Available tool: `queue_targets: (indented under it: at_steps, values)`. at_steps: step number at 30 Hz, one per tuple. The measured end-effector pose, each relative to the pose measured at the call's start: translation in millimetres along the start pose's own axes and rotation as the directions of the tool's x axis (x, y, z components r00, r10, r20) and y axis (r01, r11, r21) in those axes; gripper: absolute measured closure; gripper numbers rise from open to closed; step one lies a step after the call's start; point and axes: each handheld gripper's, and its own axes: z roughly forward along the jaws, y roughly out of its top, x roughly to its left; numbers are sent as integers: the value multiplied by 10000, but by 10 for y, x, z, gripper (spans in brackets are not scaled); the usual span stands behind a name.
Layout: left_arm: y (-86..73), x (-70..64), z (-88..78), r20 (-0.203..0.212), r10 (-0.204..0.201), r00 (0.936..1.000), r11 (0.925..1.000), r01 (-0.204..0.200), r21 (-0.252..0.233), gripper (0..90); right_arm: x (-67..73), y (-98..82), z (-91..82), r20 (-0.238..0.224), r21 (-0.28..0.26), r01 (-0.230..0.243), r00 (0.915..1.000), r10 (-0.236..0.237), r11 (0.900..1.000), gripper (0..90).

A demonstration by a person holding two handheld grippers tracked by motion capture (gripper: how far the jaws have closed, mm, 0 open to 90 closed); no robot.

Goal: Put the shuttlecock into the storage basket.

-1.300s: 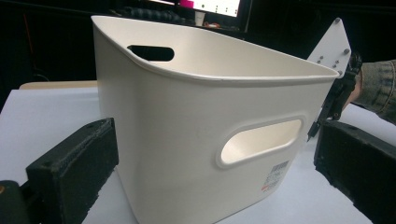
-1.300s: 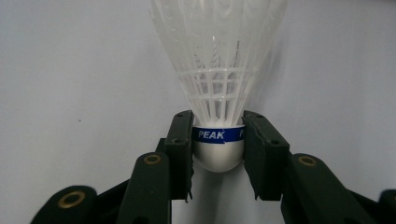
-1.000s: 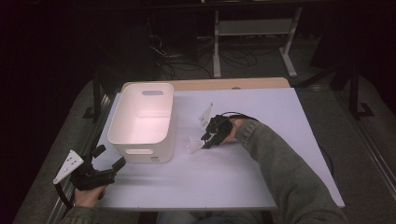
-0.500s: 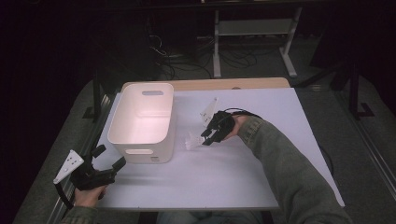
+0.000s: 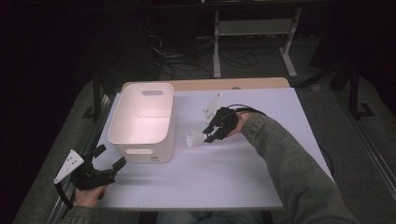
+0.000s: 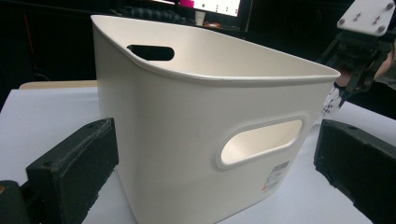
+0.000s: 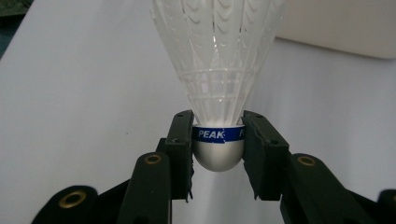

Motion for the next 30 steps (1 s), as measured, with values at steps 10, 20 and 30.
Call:
queue_targets:
  at_steps: [10, 20, 30]
  values:
    - [0, 1, 2, 11, -22, 10000, 10000, 22, -12, 0, 42, 63, -176, 221, -316, -5, 9998, 12, 9995, 634]
    - [-2, -1, 6, 1, -27, 10000, 10000, 27, -29, 0, 87, 70, -352, 638, -679, -8, 9979, 51, 9977, 634]
    - [-1, 6, -1, -22, -139, 9999, 9999, 138, -53, 0, 97, 109, -556, 1018, -1354, 8, 9947, 131, 9908, 634]
